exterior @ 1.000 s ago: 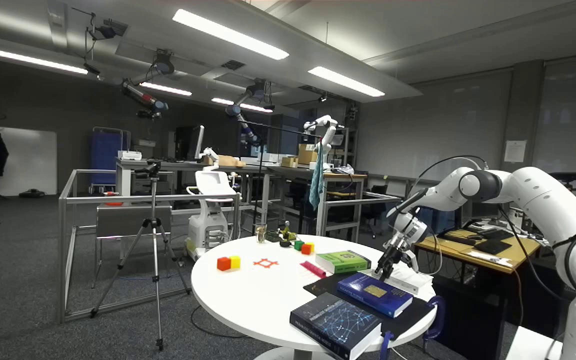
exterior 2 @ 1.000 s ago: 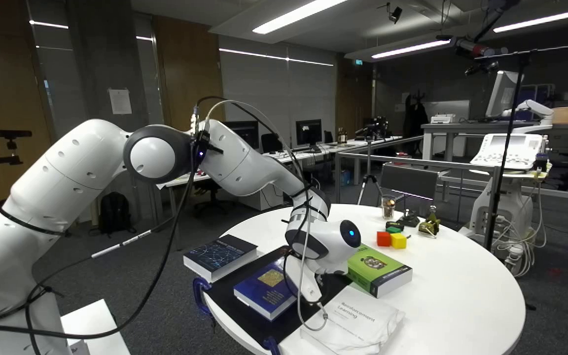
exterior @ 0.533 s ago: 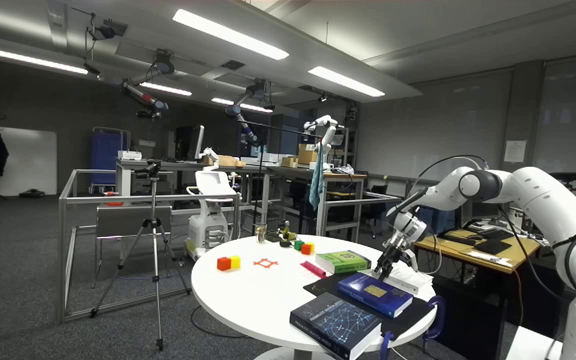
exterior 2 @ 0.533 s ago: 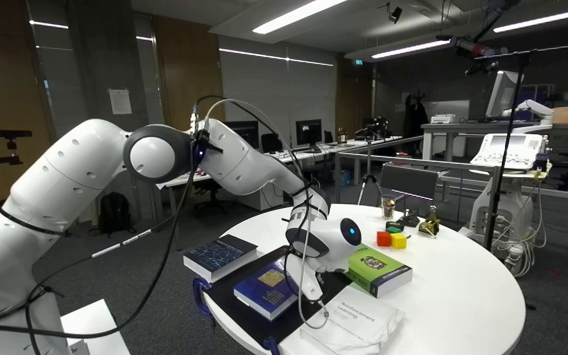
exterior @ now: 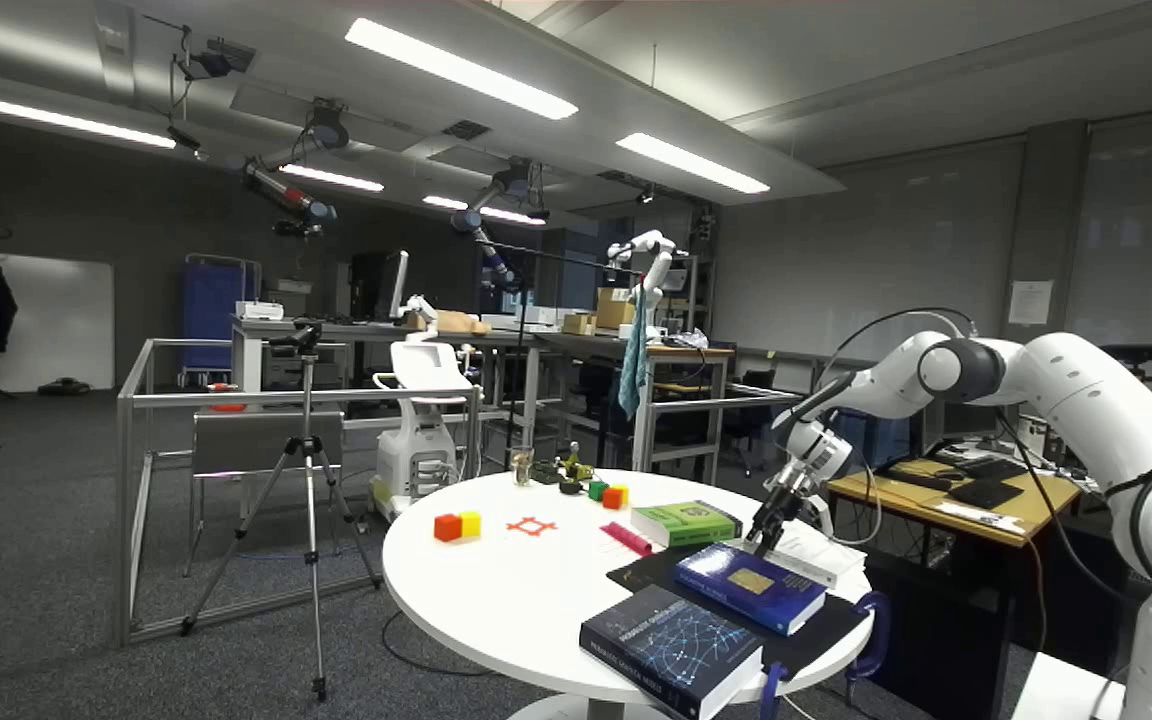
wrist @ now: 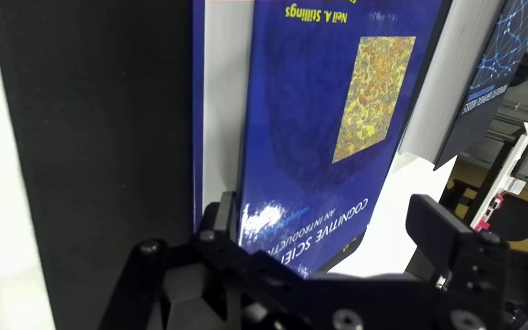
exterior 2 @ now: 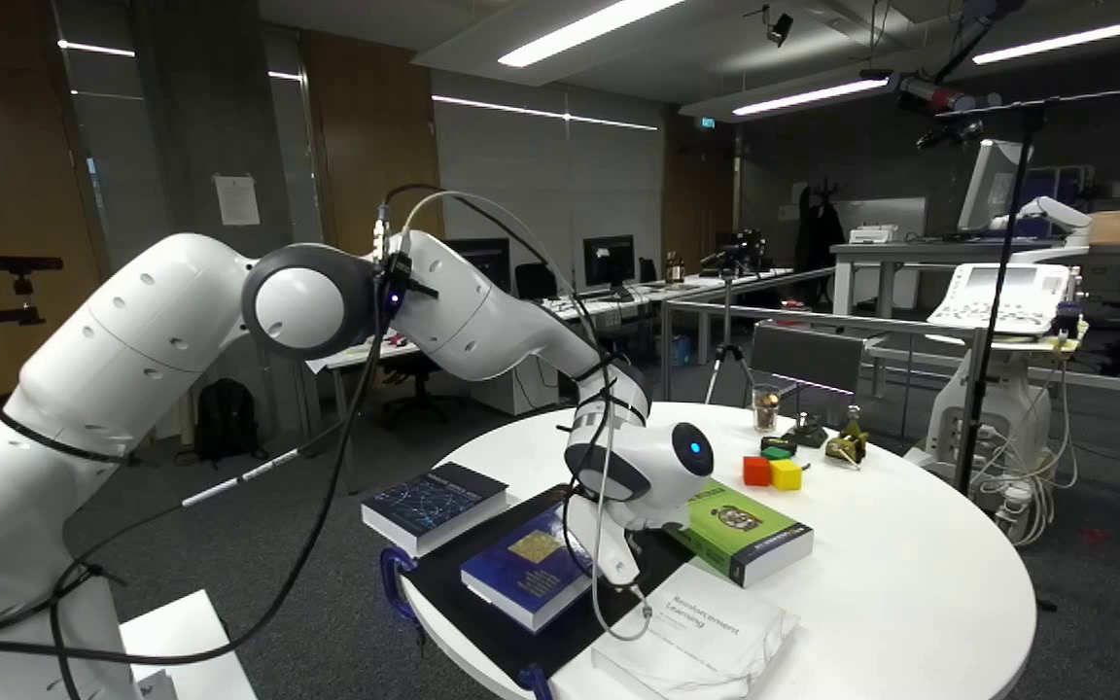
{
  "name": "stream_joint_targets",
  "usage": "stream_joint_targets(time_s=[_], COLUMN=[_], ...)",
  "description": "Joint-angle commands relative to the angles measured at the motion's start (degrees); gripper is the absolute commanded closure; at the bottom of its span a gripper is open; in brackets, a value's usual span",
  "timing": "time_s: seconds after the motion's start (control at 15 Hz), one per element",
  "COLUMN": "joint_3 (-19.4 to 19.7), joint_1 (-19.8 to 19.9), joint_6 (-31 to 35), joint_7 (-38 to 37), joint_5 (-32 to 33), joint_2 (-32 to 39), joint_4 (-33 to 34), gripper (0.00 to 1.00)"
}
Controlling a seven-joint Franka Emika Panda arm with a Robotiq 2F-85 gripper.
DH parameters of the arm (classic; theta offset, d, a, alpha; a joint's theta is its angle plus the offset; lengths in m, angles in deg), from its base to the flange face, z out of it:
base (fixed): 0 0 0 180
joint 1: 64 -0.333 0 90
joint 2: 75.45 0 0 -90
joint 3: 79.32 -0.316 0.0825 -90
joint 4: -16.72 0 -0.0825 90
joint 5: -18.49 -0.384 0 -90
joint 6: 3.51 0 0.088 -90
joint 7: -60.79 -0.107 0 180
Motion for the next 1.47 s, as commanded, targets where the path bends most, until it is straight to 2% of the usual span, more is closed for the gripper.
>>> stream_joint_targets(time_s=[0.0,0.53,1.4], joint_3=[0.07,-0.1,-1.05], joint_1=[-0.32,-1.25,-4.01], joint_6=[-1.45,-1.53,-0.49], joint_7=[-1.12,-2.35,-10.93], joint_5=[-0.19,-0.61,-1.59], joint_2=[-2.54,-4.45,-9.32], joint_4=[-0.72,-1.17,-3.02], gripper=[0.0,0.0,0.0])
